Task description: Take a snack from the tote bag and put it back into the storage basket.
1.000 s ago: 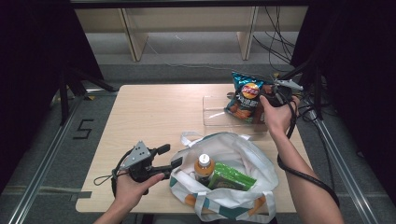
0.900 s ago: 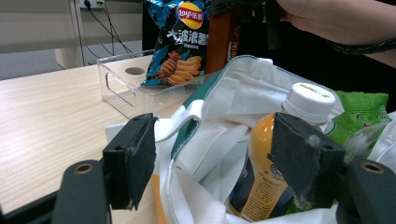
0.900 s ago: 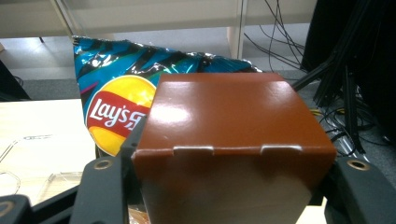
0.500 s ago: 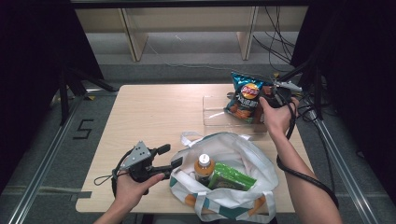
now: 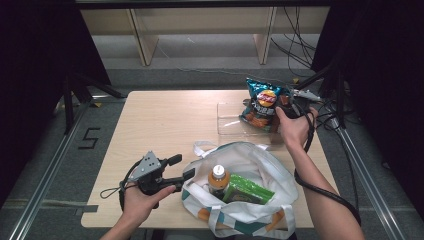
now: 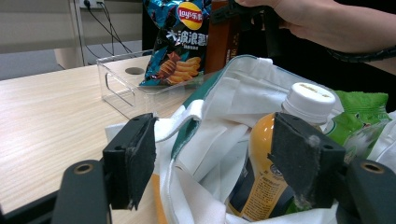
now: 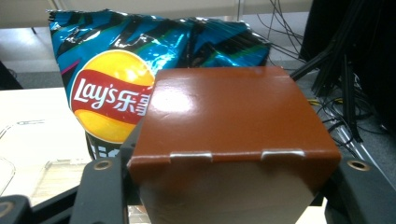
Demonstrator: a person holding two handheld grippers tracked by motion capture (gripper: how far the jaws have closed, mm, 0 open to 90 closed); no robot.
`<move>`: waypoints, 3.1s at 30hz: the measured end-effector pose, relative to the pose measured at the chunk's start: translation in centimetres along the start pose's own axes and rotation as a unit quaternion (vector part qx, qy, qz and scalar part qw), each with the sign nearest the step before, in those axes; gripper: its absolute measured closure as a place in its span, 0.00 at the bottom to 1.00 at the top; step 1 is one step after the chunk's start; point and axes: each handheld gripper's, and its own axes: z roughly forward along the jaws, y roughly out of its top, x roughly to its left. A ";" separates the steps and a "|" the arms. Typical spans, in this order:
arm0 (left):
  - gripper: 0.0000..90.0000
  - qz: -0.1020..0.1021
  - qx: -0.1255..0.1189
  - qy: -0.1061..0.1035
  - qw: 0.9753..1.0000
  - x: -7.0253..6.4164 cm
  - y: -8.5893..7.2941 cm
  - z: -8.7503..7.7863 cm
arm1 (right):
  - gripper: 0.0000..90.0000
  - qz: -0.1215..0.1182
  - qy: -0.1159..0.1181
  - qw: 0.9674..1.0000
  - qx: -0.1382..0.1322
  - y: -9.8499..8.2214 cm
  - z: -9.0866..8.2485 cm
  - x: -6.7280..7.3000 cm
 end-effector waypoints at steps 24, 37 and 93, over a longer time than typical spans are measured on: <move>0.34 -0.002 0.006 0.003 1.000 -0.1 0.0 0.0 | 0.32 0.003 -0.007 1.000 -0.005 -0.2 -0.3 0.0; 0.34 -0.001 0.003 0.004 1.000 -0.1 0.1 0.0 | 0.29 -0.003 0.024 0.999 -0.021 0.3 -2.9 -0.7; 0.34 0.001 0.001 0.008 1.000 -0.2 0.3 0.0 | 0.63 -0.072 0.286 0.955 0.026 -5.1 -14.1 -0.2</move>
